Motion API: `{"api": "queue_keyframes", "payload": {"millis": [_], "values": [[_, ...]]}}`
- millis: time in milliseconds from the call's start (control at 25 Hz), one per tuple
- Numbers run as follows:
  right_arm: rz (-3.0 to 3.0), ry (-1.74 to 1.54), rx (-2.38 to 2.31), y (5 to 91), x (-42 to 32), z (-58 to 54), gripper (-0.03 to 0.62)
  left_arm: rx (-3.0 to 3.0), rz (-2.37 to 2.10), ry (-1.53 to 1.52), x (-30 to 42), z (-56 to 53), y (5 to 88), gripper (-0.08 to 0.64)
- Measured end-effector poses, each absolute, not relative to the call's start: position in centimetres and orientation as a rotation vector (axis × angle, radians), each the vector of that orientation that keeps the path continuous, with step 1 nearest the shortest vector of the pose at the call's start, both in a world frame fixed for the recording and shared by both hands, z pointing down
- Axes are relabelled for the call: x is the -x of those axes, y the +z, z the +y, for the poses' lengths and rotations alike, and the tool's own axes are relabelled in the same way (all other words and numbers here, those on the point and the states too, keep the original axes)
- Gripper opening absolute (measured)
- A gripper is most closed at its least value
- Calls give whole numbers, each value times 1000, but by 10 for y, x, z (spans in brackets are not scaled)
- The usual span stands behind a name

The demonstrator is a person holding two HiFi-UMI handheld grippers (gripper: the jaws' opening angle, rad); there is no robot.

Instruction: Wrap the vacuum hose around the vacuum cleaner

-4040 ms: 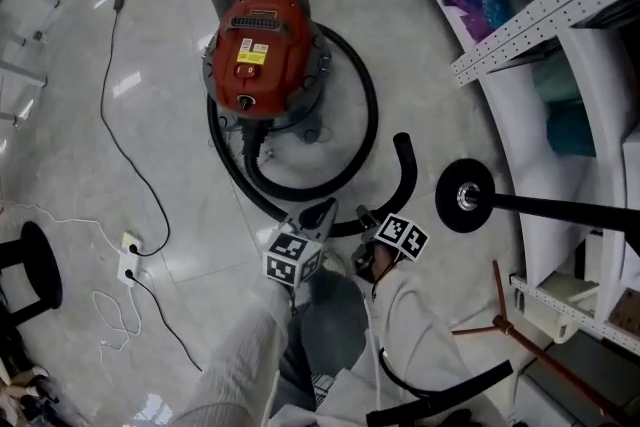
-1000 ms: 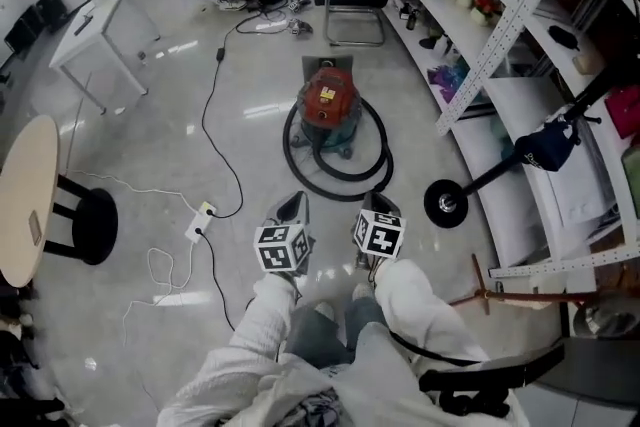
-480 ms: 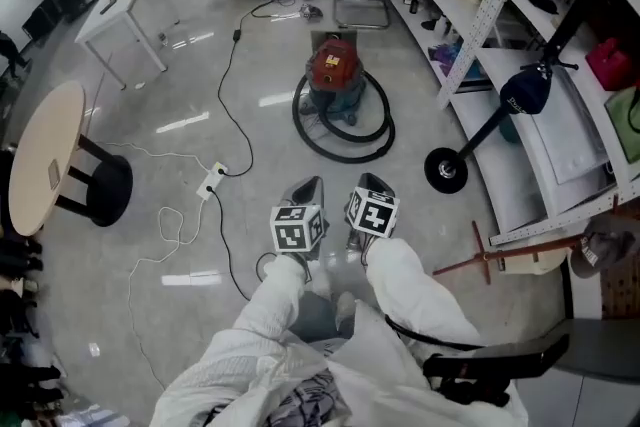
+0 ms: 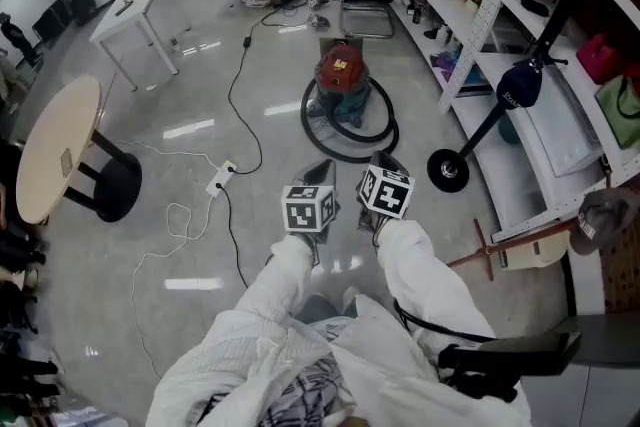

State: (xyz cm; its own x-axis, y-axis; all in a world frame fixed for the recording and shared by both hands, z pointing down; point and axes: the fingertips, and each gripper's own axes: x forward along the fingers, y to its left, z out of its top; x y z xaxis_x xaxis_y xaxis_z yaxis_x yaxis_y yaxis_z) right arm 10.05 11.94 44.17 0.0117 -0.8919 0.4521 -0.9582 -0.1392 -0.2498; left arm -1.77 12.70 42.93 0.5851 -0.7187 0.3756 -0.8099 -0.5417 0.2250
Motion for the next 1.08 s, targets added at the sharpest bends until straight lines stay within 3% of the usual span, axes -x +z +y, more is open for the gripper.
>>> {"api": "queue_keyframes", "payload": {"millis": [680,1080], "values": [[-1974,738,-2077,441,-84,118,14,-2437,-1252,337,38,123,423,0],[-1947,697,-2102,433,-104,112,14,-2487,-1194,309,5,119,416,0]]}}
